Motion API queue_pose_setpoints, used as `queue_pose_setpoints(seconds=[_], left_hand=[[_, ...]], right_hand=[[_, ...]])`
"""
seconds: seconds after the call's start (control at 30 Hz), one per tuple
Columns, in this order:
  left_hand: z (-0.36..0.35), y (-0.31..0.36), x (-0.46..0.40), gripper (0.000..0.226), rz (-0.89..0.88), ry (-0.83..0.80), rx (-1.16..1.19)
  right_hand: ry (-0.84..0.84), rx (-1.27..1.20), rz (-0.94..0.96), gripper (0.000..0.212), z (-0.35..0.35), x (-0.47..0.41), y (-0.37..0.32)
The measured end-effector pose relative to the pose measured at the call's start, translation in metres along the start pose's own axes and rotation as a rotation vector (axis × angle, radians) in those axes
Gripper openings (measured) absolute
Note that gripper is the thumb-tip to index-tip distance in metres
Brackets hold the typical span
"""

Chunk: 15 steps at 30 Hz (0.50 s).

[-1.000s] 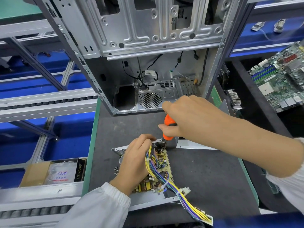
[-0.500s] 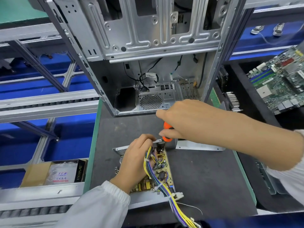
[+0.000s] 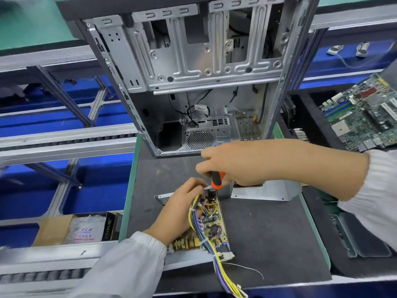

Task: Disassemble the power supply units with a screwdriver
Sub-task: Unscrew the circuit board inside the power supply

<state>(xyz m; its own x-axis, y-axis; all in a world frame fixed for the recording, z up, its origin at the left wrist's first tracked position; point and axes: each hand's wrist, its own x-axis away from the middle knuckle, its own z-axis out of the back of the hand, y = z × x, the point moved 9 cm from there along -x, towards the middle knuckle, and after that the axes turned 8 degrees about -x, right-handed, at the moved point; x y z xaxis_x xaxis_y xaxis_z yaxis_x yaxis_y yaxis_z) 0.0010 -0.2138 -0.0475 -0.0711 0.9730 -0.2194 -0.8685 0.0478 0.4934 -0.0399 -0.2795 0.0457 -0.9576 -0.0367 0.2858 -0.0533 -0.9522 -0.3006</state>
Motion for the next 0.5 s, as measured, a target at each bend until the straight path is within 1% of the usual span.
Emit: queue_pose_setpoints(seconds=[0.07,0.1,0.13,0.2,0.23,0.27,0.3,0.37,0.43,0.47,0.5], left_hand=[[-0.001,-0.006,0.000,0.033,-0.002,-0.095,0.035],[0.000,-0.008,0.001,0.030,-0.009,-0.131,0.050],[0.002,-0.009,0.001,0.028,-0.017,-0.149,0.051],[0.005,-0.009,0.001,0.024,-0.029,-0.157,0.037],[0.006,-0.007,0.001,0.022,-0.044,-0.165,0.021],[0.005,-0.005,0.001,0.021,-0.068,-0.177,-0.003],[0.004,-0.004,0.001,0.019,-0.092,-0.189,-0.030],[0.004,-0.005,0.000,0.020,-0.110,-0.197,-0.077],[0.004,-0.005,-0.002,0.021,-0.122,-0.181,-0.113],[0.004,-0.004,-0.002,0.019,-0.136,-0.168,-0.135],[0.003,-0.002,-0.002,0.017,-0.147,-0.157,-0.157]], right_hand=[[-0.057,-0.049,-0.070,0.012,-0.006,0.000,0.008],[-0.057,-0.061,-0.106,0.013,-0.007,0.001,0.010],[-0.032,-0.052,-0.149,0.022,-0.003,-0.001,0.009],[-0.050,-0.018,-0.261,0.048,0.000,-0.001,0.013],[-0.063,0.018,-0.300,0.054,0.002,-0.004,0.014],[-0.088,0.057,-0.327,0.054,0.003,-0.008,0.013],[-0.141,0.083,-0.372,0.051,0.003,-0.011,0.016],[-0.333,0.038,-0.517,0.043,-0.005,-0.013,0.028],[-0.546,-0.154,-0.742,0.034,-0.023,-0.005,0.045],[-0.613,-0.257,-0.850,0.028,-0.029,0.001,0.049],[-0.650,-0.311,-0.917,0.026,-0.032,0.004,0.054]])
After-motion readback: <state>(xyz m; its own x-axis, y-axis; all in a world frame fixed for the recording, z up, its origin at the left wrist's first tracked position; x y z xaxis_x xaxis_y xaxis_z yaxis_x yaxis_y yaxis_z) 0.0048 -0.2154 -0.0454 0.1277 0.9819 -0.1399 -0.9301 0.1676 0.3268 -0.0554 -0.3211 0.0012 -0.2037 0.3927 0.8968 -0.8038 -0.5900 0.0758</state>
